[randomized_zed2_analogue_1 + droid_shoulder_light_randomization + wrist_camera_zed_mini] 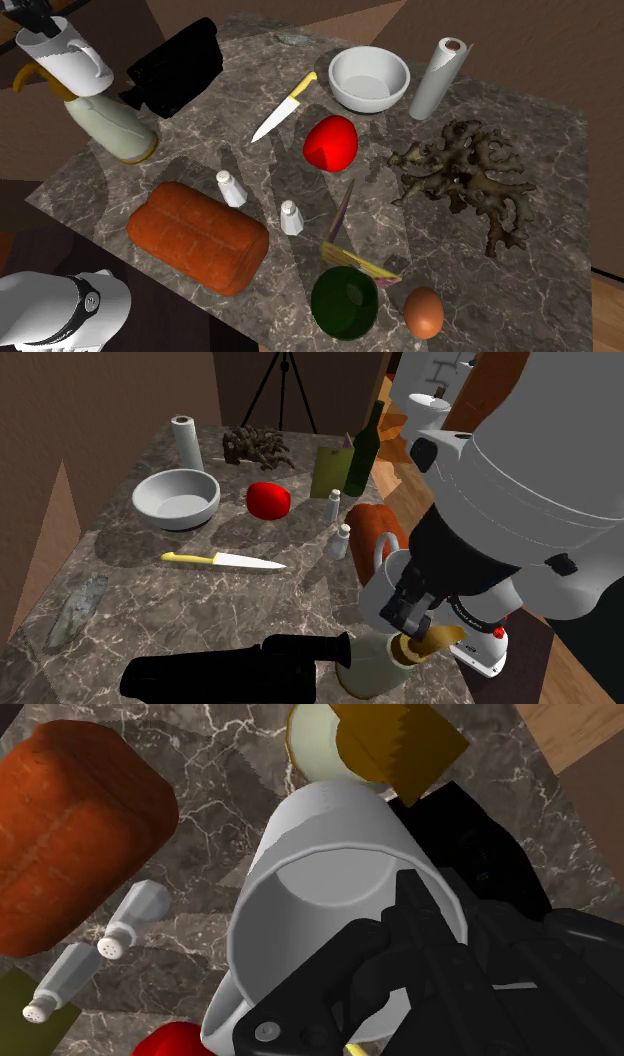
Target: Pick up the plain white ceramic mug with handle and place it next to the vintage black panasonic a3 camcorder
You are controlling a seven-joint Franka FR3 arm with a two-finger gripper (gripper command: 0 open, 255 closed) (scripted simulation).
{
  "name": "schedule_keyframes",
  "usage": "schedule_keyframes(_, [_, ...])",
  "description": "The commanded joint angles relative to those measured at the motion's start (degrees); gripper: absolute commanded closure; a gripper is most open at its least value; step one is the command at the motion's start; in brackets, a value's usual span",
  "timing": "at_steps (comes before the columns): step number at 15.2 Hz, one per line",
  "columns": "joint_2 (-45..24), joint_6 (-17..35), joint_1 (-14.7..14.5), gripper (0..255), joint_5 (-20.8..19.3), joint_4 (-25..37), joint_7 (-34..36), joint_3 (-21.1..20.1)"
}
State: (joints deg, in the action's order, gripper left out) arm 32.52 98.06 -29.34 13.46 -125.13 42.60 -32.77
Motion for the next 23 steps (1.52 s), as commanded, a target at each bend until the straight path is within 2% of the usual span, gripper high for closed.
schedule_keyframes(1, [1.6,-1.0,-1.3,255,1.4,-0.3,2.3,-1.5])
schedule_keyframes(8, [3.3,-3.1,-4.6,255,5.6,2.0,11.7,-8.6])
schedule_keyframes(23, [3.3,8.0,-5.4,255,8.1,-8.8,11.5,-12.3])
